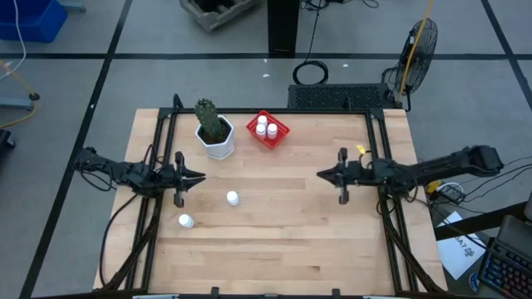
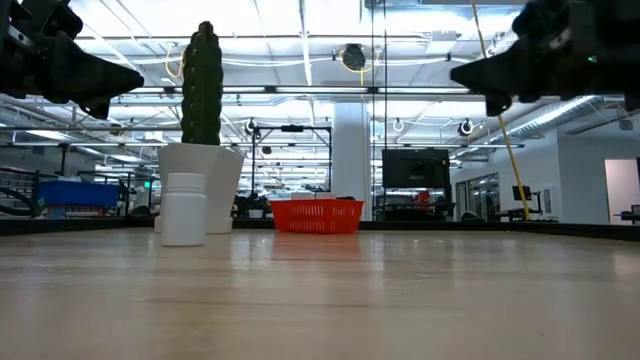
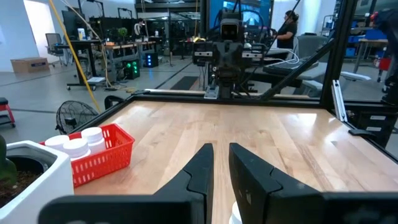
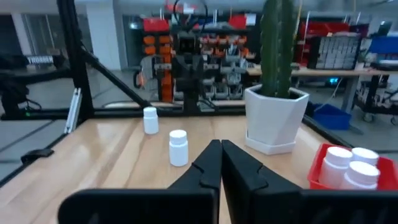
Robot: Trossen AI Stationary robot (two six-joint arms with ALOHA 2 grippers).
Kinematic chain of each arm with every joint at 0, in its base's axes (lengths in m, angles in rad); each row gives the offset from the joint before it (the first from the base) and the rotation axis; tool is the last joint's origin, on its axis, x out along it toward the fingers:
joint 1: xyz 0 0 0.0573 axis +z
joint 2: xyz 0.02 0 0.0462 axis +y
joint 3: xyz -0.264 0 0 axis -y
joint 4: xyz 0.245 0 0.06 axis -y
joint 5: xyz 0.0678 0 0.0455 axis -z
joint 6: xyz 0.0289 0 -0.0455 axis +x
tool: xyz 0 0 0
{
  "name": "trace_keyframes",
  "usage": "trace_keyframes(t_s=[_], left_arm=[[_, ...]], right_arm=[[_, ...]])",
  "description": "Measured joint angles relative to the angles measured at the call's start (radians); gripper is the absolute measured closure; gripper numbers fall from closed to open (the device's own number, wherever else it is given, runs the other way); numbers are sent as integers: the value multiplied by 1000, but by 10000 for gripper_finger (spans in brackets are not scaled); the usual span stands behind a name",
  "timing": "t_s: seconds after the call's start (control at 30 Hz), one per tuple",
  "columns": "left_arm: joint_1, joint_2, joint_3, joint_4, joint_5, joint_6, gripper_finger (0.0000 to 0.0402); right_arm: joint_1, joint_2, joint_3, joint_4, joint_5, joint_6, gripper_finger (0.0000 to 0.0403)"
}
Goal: Pick and place pill bottles into a basket
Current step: Put the right white pill bottle into the red bin
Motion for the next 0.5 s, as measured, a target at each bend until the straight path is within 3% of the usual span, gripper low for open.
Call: trace_keyframes(t_s=[0.2, 0.5], left_arm=[[0, 0, 0, 0, 0, 0, 346], [0, 0, 0, 0, 0, 0, 346]], right_arm=[[0, -140, -99, 67, 102, -25, 402], [0, -170, -131, 20, 97, 77, 399]])
